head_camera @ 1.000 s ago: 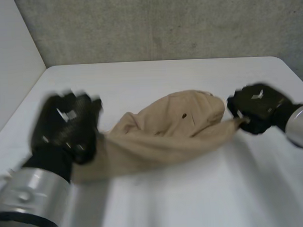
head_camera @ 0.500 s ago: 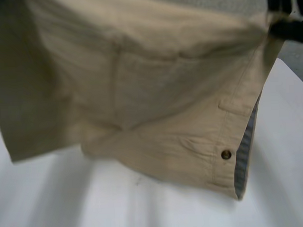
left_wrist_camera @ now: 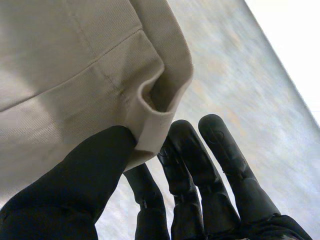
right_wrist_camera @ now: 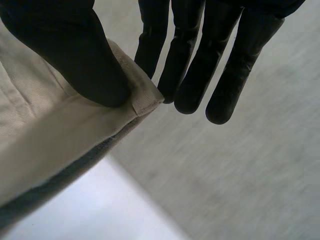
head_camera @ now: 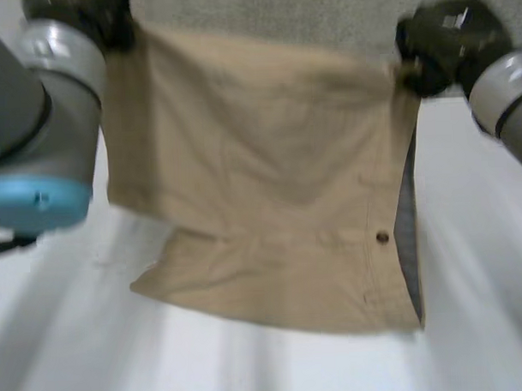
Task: Fold the shorts.
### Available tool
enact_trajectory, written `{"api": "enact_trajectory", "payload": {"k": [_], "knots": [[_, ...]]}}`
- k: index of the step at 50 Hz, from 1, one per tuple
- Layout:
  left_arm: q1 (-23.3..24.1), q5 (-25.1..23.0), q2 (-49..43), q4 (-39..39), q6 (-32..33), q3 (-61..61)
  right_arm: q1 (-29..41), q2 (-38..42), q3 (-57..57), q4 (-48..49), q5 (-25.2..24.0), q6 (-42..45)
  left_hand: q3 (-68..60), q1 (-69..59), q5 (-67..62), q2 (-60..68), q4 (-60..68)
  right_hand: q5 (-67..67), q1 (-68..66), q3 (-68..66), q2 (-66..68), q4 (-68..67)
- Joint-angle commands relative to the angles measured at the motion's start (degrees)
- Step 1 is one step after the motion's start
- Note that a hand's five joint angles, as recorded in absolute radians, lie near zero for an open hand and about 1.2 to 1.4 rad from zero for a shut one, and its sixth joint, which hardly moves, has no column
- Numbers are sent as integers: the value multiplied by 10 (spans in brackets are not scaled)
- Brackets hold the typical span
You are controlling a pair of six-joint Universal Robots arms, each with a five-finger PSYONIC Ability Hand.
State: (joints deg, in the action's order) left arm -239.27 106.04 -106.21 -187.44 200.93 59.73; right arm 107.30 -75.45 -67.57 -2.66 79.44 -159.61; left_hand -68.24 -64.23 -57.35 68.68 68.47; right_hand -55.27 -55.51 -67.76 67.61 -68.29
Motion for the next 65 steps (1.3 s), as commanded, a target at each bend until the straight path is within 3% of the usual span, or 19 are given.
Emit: {"api": "enact_trajectory", "payload": {"k": [1, 9, 14, 21, 26, 32, 36, 41, 48, 57, 65], "knots": [[-9, 7, -5, -53, 28, -124, 9, -35, 56, 126, 34, -45, -118, -158, -127, 113, 115, -147, -245, -122, 124, -117], [9, 6, 35, -53, 26, -83, 28, -62, 49, 89, 31, -42, -118, -158, -127, 113, 115, -147, -245, -122, 124, -117], [14, 3, 123, -59, 22, 46, 28, -91, 15, 38, 27, -38, -118, -158, -127, 113, 115, -147, -245, -122, 124, -117], [35, 5, 229, -53, 13, 138, 31, -160, -32, -37, 23, -32, -118, -158, -127, 113, 115, -147, -245, -122, 124, -117], [47, 4, 300, -35, 14, 132, 31, -217, -27, -77, 23, -33, -118, -158, -127, 113, 115, -147, -245, -122, 124, -117], [43, 4, 319, 4, 15, 83, 31, -247, -8, -107, 14, -33, -118, -158, -127, 113, 115, -147, -245, -122, 124, -117], [39, 1, 282, 13, 15, 80, 23, -237, -19, -121, -2, -34, -118, -158, -127, 113, 115, -147, -245, -122, 124, -117], [34, -4, 198, 14, 16, 101, 30, -155, -48, -120, -11, -29, -118, -158, -127, 113, 115, -147, -245, -122, 124, -117], [-22, -7, 59, 2, 12, 127, 31, -71, -71, -104, -10, -15, -118, -158, -127, 113, 115, -147, -245, -122, 124, -117], [-39, -32, -121, -78, 19, 72, 33, 99, -39, 2, 16, -11, -118, -158, -127, 113, 115, -147, -245, -122, 124, -117], [-60, -68, -265, -137, 44, -60, 34, 198, 35, 119, 60, -9, -118, -158, -127, 113, 115, -147, -245, -122, 124, -117]]}}
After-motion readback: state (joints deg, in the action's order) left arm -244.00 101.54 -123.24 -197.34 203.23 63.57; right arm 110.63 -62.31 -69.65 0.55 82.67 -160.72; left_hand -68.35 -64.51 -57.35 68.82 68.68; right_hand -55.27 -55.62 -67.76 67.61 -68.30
